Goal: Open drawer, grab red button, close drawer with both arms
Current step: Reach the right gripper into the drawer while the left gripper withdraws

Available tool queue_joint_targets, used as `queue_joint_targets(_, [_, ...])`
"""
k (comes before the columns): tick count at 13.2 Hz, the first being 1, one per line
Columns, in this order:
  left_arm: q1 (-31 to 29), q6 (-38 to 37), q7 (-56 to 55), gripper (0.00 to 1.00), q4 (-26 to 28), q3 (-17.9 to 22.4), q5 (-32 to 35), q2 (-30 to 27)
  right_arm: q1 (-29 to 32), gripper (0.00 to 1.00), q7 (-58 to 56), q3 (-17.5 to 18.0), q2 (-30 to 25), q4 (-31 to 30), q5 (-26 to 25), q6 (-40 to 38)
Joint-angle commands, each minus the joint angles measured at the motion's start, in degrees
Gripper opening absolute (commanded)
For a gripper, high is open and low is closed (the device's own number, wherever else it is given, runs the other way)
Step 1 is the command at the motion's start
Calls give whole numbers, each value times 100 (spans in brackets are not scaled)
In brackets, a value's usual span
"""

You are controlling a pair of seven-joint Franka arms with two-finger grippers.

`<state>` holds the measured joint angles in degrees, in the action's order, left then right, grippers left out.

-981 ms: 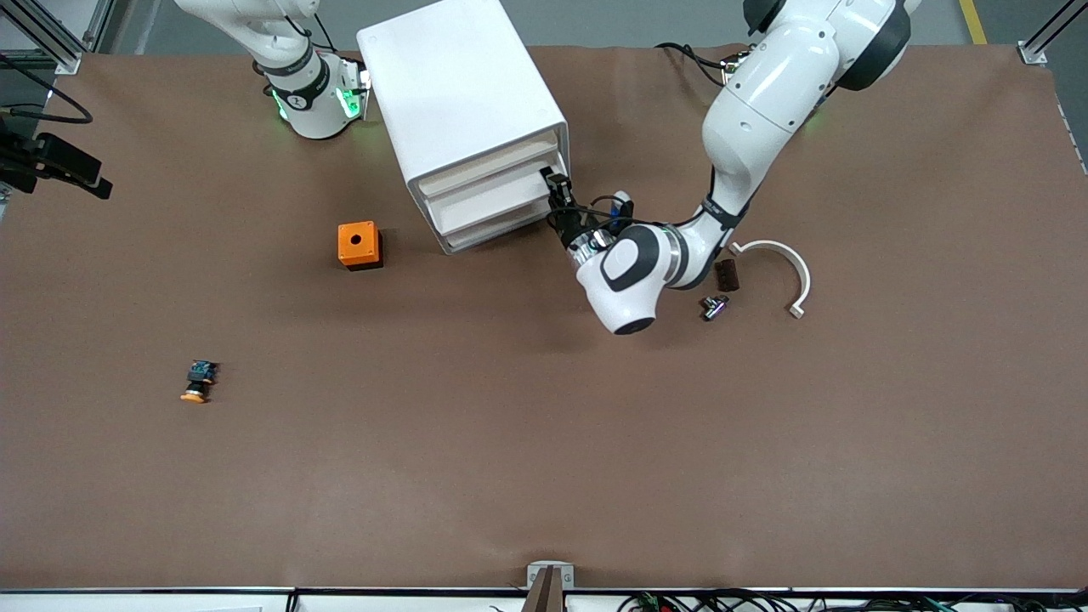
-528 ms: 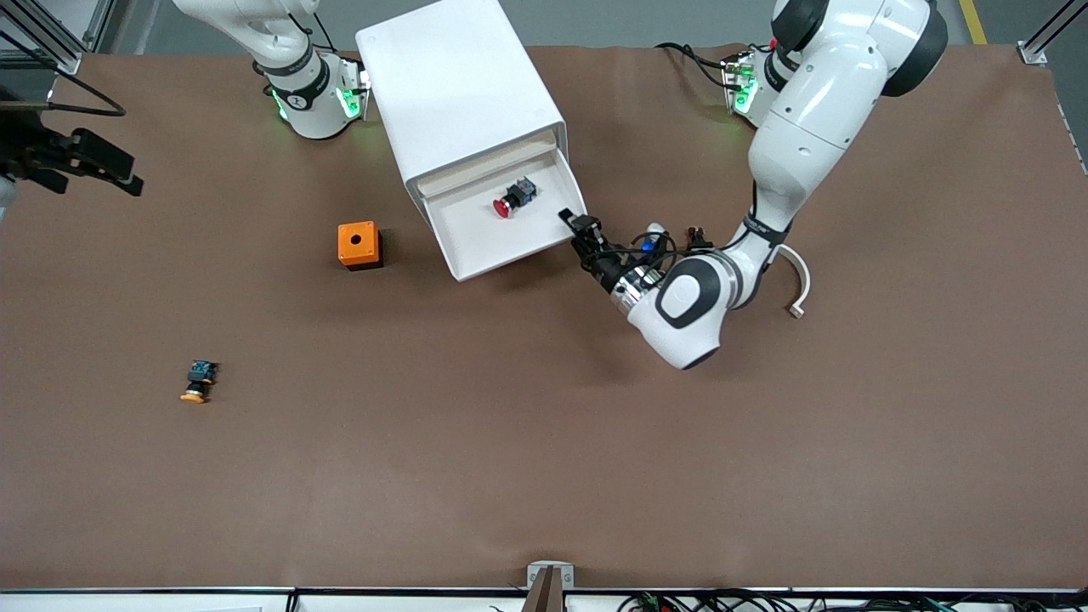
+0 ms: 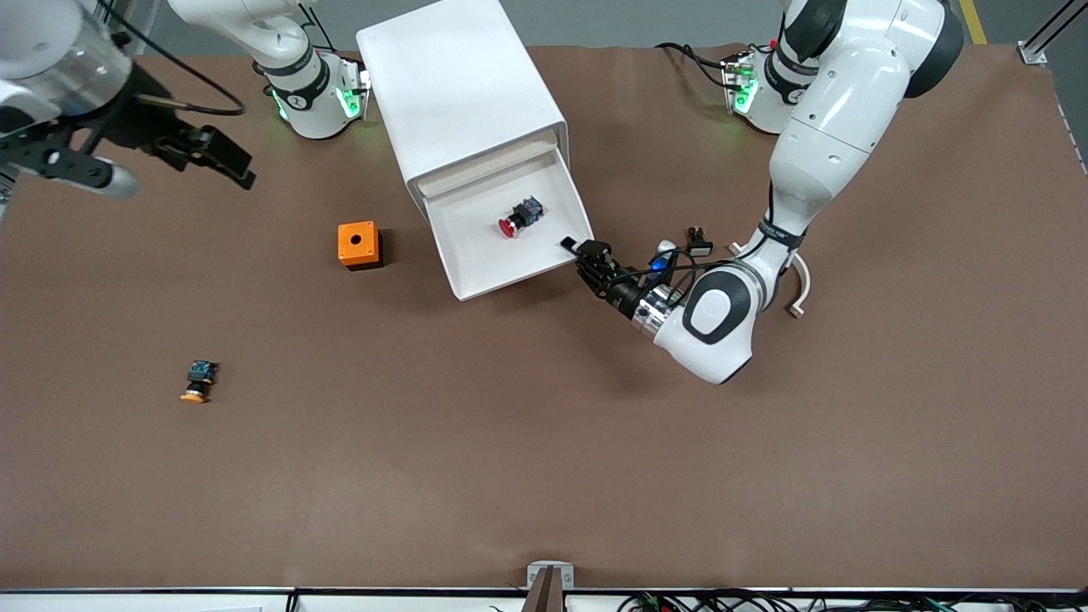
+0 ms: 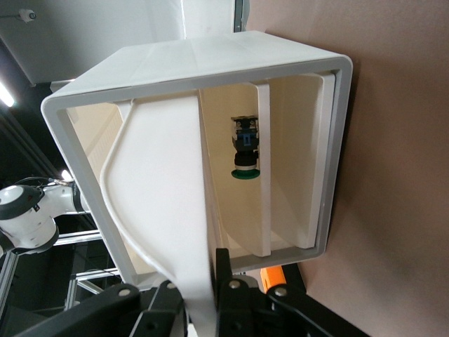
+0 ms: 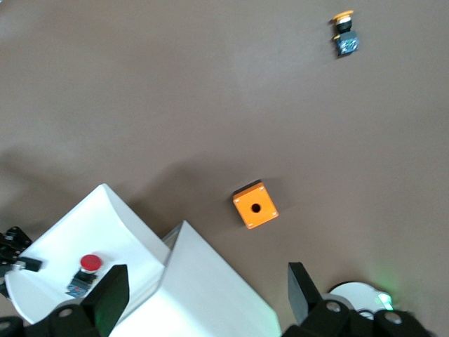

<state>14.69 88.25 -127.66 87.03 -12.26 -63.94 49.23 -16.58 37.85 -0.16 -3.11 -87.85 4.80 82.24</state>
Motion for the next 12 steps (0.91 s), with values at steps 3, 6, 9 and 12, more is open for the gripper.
queue_joint_targets(3, [-133,52,66,14,-169,-13,-207,-10,-819,100,1407,-63,4,-329,100,555])
queue_joint_targets(6, [-133,61,118,17,-327,-13,-198,-2,-1276,100,2083,-72,47,-636,118,1021])
queue_joint_targets(9, [-125,228,495,56,-327,-13,-145,-1,-1794,100,2918,-72,328,-681,91,1390])
queue_joint_targets(12, [-107,289,786,100,-397,-4,144,-10,-2296,100,3789,-72,671,-699,39,1838])
